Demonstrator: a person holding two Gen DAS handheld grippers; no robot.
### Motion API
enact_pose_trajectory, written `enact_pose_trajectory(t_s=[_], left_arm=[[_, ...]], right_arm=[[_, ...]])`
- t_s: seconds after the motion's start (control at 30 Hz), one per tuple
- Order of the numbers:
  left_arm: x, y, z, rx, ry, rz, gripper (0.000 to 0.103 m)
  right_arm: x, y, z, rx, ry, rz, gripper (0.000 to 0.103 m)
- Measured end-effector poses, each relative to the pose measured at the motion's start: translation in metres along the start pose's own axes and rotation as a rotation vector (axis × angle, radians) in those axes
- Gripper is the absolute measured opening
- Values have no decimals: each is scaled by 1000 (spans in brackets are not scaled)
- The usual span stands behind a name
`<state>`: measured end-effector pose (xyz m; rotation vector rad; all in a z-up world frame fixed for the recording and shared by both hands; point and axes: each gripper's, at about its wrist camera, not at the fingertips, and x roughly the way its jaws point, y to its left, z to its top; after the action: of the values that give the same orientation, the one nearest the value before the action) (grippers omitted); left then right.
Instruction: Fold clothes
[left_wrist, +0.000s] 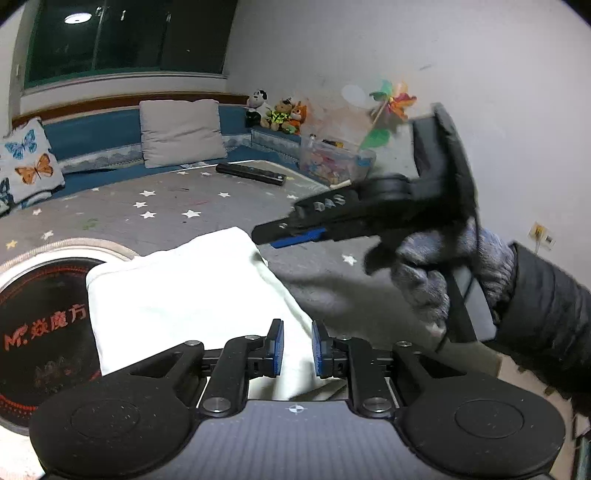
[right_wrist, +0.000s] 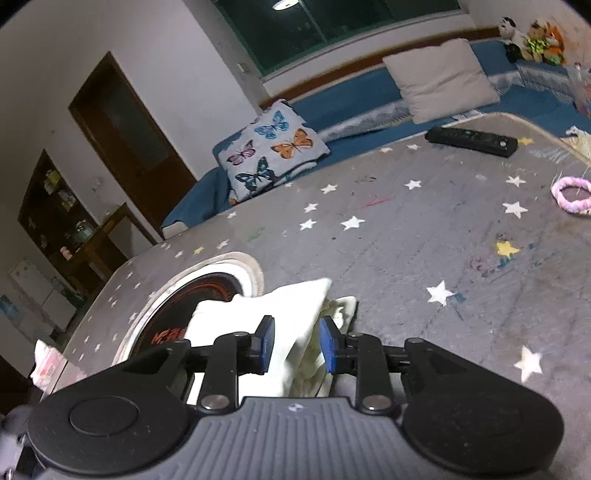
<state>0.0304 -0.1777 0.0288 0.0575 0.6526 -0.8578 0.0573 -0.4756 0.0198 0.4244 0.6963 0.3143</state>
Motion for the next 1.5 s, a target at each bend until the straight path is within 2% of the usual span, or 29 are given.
enact_pose_trajectory(t_s=[0.07,0.2,0.3,0.67,0.73,0.77,0.87,1.1,1.27,1.4,1.5], left_arm=[[-4,-3,2,15,-14,-12,20],[1,-5,-1,41,4,21,20],[5,-1,-7,35,32,42,20],[8,-1,-25,41,73,56,21],[9,0,-27,43,78,59,22],[9,1,-28,44,81,61,24],[7,2,-32,47,86,62,25],[5,-1,-31,54,74,56,25],[6,-7,-32,72,85,50,25],[6,-7,-35,81,98,43,25],[6,-6,-35,81,98,44,27]], right_arm=[[-8,4,-5,-14,1,8,27],[-24,12,-21,-35,23,24,27],[-39,22,-38,-76,40,25,34],[-71,44,-84,-139,86,42,33],[-74,40,-87,-130,93,10,21],[-75,38,-89,-125,97,-6,19],[-81,30,-90,-107,92,-79,18],[-92,32,-85,-115,62,-68,19],[-72,42,-86,-126,73,-19,19],[-56,42,-92,-157,121,-102,19],[-62,41,-86,-151,87,-112,19]])
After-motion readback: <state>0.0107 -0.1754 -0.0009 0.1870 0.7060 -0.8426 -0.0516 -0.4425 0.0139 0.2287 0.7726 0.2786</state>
